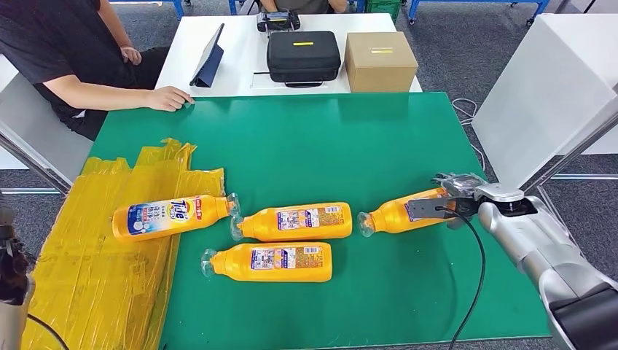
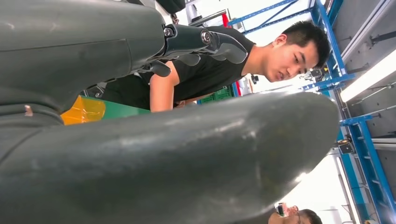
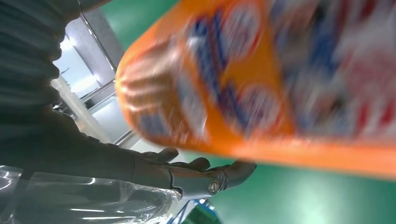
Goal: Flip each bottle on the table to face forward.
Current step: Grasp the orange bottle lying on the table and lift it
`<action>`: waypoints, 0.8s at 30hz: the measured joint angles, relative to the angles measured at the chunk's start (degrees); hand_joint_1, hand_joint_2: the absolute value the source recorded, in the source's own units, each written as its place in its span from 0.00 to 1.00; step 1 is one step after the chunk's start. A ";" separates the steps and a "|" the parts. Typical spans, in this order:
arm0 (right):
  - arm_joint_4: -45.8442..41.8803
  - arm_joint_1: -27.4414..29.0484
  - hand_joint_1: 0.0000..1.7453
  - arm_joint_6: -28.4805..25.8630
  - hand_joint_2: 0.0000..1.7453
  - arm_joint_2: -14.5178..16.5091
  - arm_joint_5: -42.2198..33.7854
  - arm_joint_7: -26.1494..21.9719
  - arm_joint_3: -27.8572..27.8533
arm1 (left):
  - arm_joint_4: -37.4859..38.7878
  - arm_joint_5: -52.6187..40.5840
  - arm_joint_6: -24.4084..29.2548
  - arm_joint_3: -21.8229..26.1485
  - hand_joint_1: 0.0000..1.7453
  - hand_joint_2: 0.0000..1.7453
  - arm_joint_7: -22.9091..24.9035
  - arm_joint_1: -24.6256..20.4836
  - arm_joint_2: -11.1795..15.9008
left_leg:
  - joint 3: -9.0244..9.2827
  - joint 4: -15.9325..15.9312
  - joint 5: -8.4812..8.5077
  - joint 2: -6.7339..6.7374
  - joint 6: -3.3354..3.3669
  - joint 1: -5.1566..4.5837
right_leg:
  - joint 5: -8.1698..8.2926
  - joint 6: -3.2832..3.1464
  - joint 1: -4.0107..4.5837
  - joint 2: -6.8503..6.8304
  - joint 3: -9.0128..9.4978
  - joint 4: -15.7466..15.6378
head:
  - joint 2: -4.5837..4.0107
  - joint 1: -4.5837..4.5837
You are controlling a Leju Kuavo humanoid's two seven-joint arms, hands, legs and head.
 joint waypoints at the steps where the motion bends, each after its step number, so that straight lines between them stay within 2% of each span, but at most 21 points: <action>1: 1.11 -0.38 0.00 0.05 1.00 0.53 -0.03 -0.11 0.45 | 0.15 -0.15 -0.05 0.01 0.00 0.00 -0.13 -0.16 -0.14 | 0.00 0.00 0.00 -0.01 0.00 0.00 | 0.00 0.00 0.00 0.00 0.00 0.00 | 0.00 0.00; 9: 7.22 -2.99 0.02 0.45 1.00 3.51 0.34 -0.69 2.56 | 0.97 -1.08 0.21 0.45 0.00 0.00 -0.76 -0.98 -1.44 | 0.01 0.00 0.00 0.01 0.00 0.00 | 0.00 0.00 0.01 0.01 0.00 0.00 | 0.01 0.01; 11: 8.83 -3.86 0.41 1.02 1.00 4.46 0.69 -0.99 3.13 | 1.22 -1.58 0.54 0.62 0.00 0.00 -1.04 -1.48 -2.00 | 0.01 0.00 0.00 0.01 0.00 0.01 | 0.00 0.00 0.02 0.01 0.00 0.00 | 0.02 0.01; 13: 10.44 -4.71 0.89 1.78 1.00 5.58 0.99 -1.23 3.69 | 1.46 -2.14 0.85 0.82 0.00 0.00 -1.28 -2.11 -2.64 | 0.01 0.00 0.00 0.02 0.00 0.01 | 0.00 0.00 0.01 0.01 0.00 0.00 | 0.01 0.01; 14: 11.23 -5.18 0.96 2.11 1.00 6.18 1.12 -1.31 3.94 | 1.60 -2.41 0.97 0.94 0.00 0.00 -1.40 -2.46 -2.95 | 0.02 0.00 0.00 0.04 0.00 0.00 | 0.01 0.00 0.01 0.01 0.01 0.00 | 0.01 0.01; 15: 12.02 -5.69 1.00 2.40 1.00 6.79 1.24 -1.35 4.19 | 1.77 -2.64 1.04 1.06 0.00 0.00 -1.52 -2.84 -3.24 | 0.03 0.00 0.01 0.06 0.00 0.01 | 0.01 0.00 0.02 0.01 0.01 0.00 | 0.01 0.01; 24: 17.45 -9.24 1.00 1.61 1.00 10.92 1.10 0.45 4.81 | 5.73 -3.61 0.73 1.35 0.00 0.00 -3.44 -6.96 -4.81 | 0.09 0.03 0.04 0.08 -0.03 0.02 | 0.02 0.01 0.04 0.05 0.04 0.01 | 0.01 0.02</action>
